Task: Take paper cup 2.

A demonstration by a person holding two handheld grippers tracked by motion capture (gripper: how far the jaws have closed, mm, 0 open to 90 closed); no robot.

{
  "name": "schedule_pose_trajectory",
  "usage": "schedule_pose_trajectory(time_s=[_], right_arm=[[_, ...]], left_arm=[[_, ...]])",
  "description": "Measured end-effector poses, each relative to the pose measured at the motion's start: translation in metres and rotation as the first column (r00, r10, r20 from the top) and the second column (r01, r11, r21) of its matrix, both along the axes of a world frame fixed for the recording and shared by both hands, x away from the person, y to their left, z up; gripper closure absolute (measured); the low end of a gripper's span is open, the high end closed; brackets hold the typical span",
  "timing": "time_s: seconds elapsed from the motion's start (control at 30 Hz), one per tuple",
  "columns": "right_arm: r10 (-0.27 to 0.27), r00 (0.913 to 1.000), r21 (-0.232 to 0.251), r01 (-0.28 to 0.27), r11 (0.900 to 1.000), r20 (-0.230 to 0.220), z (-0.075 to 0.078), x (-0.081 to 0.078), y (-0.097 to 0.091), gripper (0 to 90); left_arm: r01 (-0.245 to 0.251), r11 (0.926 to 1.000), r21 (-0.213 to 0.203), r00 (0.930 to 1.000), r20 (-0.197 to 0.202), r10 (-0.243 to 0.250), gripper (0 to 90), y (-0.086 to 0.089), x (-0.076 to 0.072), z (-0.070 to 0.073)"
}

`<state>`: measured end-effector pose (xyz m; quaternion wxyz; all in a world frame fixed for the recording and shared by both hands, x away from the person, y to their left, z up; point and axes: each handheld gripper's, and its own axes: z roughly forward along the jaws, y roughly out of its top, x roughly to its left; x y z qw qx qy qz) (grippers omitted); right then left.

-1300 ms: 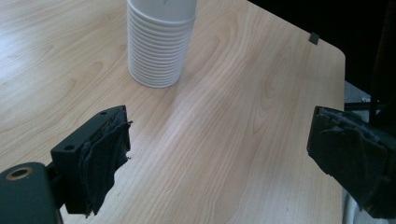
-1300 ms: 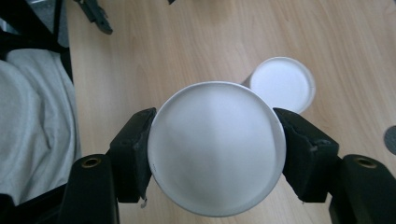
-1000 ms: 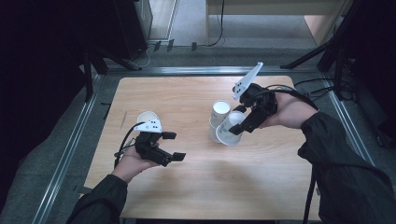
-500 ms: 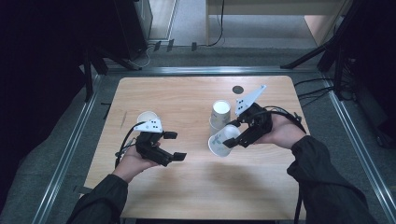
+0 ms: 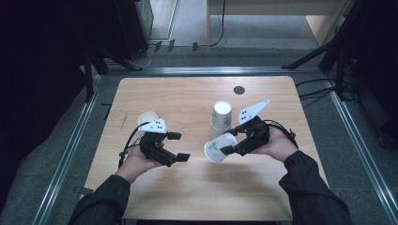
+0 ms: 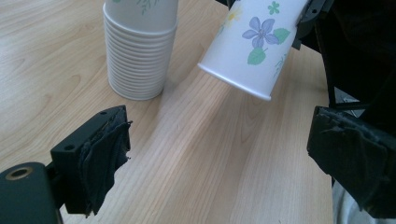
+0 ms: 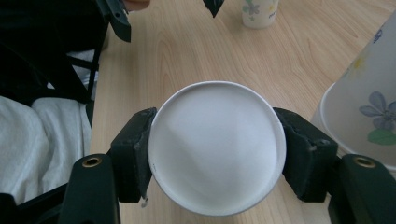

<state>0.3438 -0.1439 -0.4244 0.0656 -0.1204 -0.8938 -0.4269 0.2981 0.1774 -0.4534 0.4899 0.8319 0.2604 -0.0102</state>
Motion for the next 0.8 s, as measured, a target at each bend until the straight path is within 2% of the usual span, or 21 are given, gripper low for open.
schedule_pose_trajectory(time_s=[0.27, 0.47, 0.57, 0.63, 0.8], right_arm=[[0.008, 0.9999, 0.052, -0.007, 0.9986, -0.009, -0.006, 0.002, 0.006, 35.0], [0.011, 0.9999, 0.073, -0.010, 0.9973, -0.004, -0.010, 0.001, 0.008, 35.0], [0.013, 0.9999, 0.074, -0.012, 0.9972, -0.004, -0.011, 0.000, 0.008, 35.0], [0.012, 0.9999, 0.082, -0.011, 0.9966, -0.005, -0.012, 0.000, 0.008, 35.0], [0.015, 0.9998, 0.092, -0.013, 0.9956, -0.013, -0.013, 0.000, 0.010, 35.0]], left_arm=[[0.049, 0.9986, 0.020, 0.9987, 0.010, -0.049, 6.0, -0.014, 0.005, -0.003], [0.074, 0.9972, -0.008, 0.9972, 0.001, -0.074, 6.0, -0.020, 0.013, -0.006], [0.092, 0.9958, -0.003, 0.9958, 0.005, -0.092, 6.1, -0.025, 0.016, -0.007], [0.103, 0.9946, -0.013, 0.9946, -0.009, -0.103, 6.0, -0.029, 0.017, -0.009], [0.136, 0.9907, -0.006, 0.9907, 0.002, -0.136, 6.0, -0.035, 0.014, -0.010]])
